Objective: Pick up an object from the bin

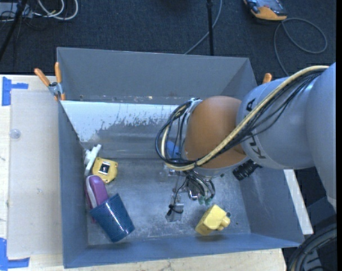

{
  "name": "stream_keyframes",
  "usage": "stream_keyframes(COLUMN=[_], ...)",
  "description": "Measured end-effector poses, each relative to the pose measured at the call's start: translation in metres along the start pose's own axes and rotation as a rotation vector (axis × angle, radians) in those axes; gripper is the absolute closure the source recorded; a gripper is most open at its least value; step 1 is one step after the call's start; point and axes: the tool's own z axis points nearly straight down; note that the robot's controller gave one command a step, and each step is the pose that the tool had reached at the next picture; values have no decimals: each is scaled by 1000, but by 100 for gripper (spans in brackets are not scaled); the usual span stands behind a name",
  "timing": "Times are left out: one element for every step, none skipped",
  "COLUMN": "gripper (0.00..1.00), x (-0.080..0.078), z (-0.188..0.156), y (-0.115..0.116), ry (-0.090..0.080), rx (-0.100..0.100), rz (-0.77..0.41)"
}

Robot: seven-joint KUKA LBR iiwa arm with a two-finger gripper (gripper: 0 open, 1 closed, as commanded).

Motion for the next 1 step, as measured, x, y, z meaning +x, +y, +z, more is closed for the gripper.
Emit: stream_keyframes(gripper=[0], x=[-2], z=[-4], y=[0], ry=[-7], rx=[-1], rz=[2])
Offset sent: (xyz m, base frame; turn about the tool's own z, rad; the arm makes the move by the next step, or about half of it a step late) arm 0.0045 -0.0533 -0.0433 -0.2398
